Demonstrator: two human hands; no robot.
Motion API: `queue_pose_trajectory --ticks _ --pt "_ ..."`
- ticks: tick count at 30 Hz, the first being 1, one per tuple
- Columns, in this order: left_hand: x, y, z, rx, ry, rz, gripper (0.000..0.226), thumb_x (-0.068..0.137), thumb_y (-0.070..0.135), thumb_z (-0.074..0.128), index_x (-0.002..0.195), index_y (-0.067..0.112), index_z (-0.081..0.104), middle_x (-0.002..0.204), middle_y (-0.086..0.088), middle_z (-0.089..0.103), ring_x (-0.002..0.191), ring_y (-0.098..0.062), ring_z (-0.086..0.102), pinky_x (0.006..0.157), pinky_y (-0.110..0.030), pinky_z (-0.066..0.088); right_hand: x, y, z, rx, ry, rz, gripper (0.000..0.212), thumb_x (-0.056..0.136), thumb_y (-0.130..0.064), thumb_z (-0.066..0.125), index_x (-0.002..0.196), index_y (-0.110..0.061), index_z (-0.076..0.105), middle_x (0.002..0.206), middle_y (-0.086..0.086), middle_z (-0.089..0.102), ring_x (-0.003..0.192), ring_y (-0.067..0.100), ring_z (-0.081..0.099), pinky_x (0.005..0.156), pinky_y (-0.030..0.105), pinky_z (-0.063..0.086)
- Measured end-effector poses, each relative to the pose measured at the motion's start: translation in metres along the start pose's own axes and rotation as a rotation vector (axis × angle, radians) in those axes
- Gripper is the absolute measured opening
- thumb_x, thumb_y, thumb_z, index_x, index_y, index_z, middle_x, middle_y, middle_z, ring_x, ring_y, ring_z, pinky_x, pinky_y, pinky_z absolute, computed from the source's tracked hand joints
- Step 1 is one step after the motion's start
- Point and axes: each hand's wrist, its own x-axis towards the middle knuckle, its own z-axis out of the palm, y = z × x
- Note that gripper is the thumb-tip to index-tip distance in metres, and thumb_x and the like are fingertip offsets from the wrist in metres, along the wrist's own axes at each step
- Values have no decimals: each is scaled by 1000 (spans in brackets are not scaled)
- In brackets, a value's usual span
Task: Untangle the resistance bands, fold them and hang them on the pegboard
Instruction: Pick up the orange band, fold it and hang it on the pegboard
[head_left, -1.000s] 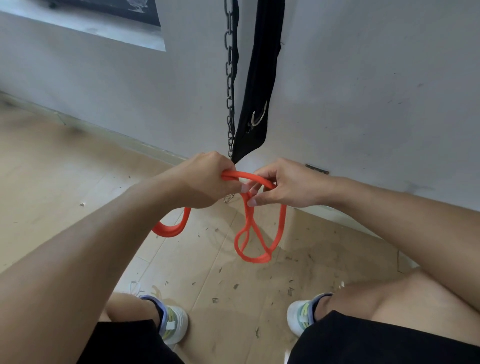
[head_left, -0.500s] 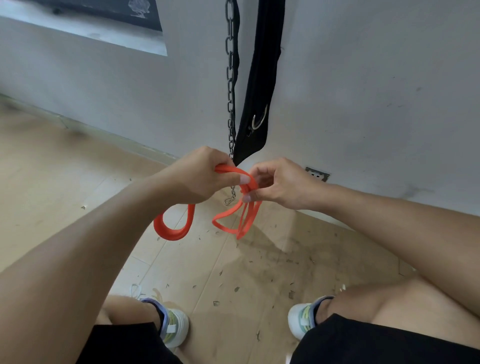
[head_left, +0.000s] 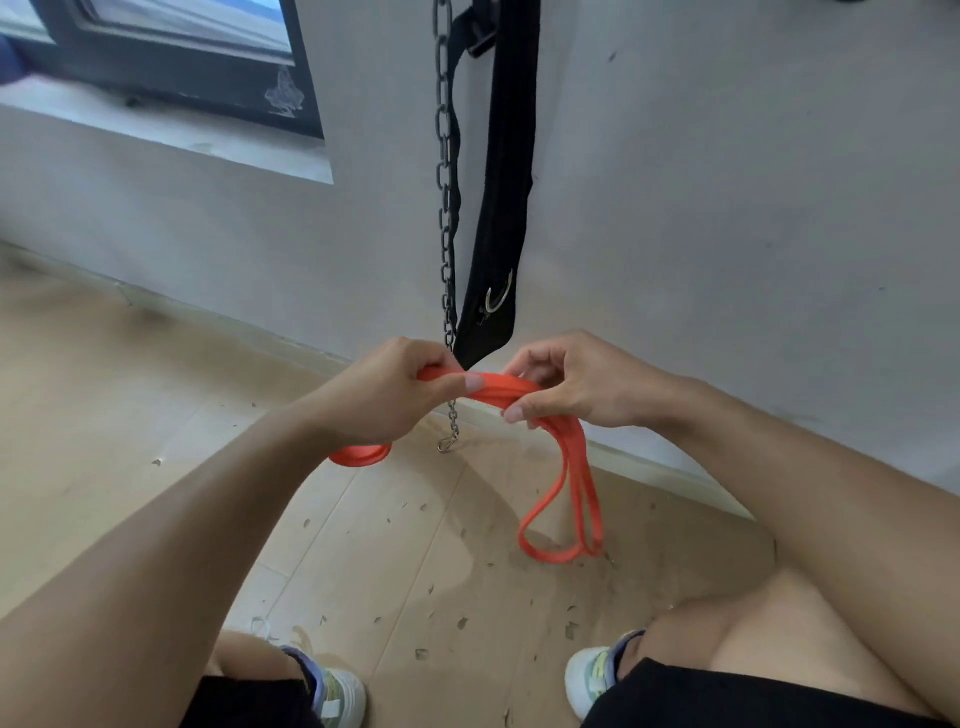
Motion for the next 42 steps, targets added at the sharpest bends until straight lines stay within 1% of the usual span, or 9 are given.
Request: queue_pose_trajectory --ticks 6,9,13,16,24,28,33,36,42 --pt "3 29 -7 -92 -45 19 27 100 44 56 89 21 64 64 10 55 56 -7 47 58 -26 41 -36 -35 -29 -150 133 -18 32 86 -21 84 114 -35 77 77 -9 74 64 0 67 62 15 51" --pt "12 61 -25 -139 -25 54 24 100 42 55 91 21 63 67 14 60 60 -2 53 66 -28 46 -58 -62 -53 -210 215 -79 46 83 -16 87 113 -44 66 90 -8 72 76 3 72 73 21 58" --pt "20 123 -64 -112 16 176 26 101 42 53 99 19 65 76 7 63 66 -2 56 69 -23 46 -85 -109 -94 -255 483 -186 30 82 -18 87 94 -35 66 90 -6 74 80 10 72 78 35 63" --pt "25 172 -95 -167 87 254 25 102 42 51 103 21 65 77 6 67 69 -7 61 75 -27 52 -103 -152 -125 -243 643 -264 24 83 -16 86 93 -31 70 88 -8 77 81 14 74 80 35 63" --pt "32 284 -161 -299 277 492 24 103 41 51 107 24 67 87 -3 68 72 -17 65 82 -36 59 -148 -256 -206 -141 743 -391 30 83 -9 86 107 -11 66 89 4 81 79 21 78 77 35 64" --pt "37 321 -184 -197 417 547 21 101 45 55 103 29 69 77 2 61 66 -14 58 73 -33 55 -163 -293 -236 -141 682 -336 31 83 -10 86 103 -14 63 90 4 80 80 17 75 77 33 60" --pt "45 359 -213 -47 516 559 24 102 47 50 95 30 64 73 -1 54 59 -15 47 52 -23 41 -177 -319 -258 -27 577 -254 34 86 -5 81 114 -14 65 102 5 80 97 23 76 93 40 61" --pt "51 379 -230 -20 560 604 24 104 43 49 98 24 63 69 0 51 45 -7 39 39 -14 34 -178 -335 -270 109 687 -337 30 87 1 77 113 -11 68 96 4 81 94 22 77 87 35 63" --pt "69 411 -266 22 711 681 29 105 44 47 103 19 61 74 -1 57 54 -11 46 46 -17 37 -156 -386 -293 265 958 -593 22 86 5 77 102 -10 76 87 8 77 69 12 74 63 20 58"
